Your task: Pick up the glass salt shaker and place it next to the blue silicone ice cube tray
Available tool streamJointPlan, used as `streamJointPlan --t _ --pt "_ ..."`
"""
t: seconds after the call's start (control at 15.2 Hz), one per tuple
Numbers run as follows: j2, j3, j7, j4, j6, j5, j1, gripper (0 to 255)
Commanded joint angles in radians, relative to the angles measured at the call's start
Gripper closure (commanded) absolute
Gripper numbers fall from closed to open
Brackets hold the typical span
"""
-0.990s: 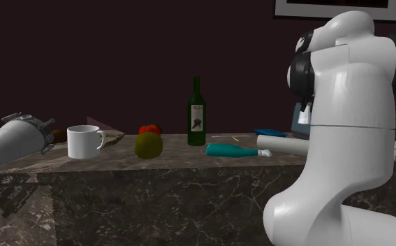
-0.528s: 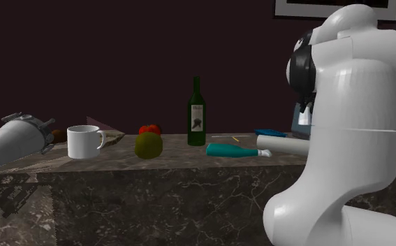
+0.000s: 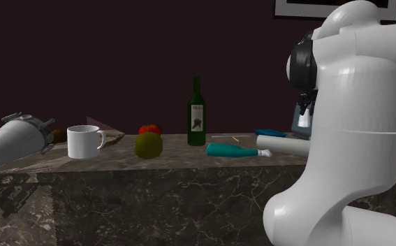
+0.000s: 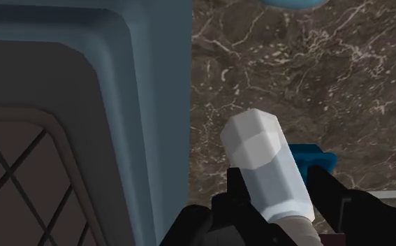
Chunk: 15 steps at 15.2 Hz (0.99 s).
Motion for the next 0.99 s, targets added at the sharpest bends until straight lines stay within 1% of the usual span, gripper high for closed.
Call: streamJointPlan --t 0.0,0.2,0.26,0.33,0.4,0.46,0.53,0.59,0.86,0.92 --pt "0.099 -0.01 0.005 -0.015 -0.043 -0.018 -0.009 255" --pt "0.099 -0.009 0.005 -0.015 -0.043 -0.018 -0.01 255" --pt "0.087 -0.016 -0.008 -0.019 -0.056 -0.016 -0.019 0" --pt "0.081 -0.013 0.008 0.012 -0.09 -0.021 -0.016 0" --pt "0.063 -0.013 0.013 0.003 -0.098 -0.024 -0.014 0" --pt "0.098 -0.009 0.027 0.059 -0.114 -0.024 -0.011 0" --pt "0.087 -0.01 0.033 0.06 -0.126 -0.026 -0.011 0" --pt "0.099 -0.012 0.005 -0.015 -0.043 -0.018 -0.007 0" --pt "0.119 -0.025 0.011 0.136 -0.177 -0.014 -0.024 0" --pt "0.119 -0.025 0.011 0.136 -0.177 -0.014 -0.024 0"
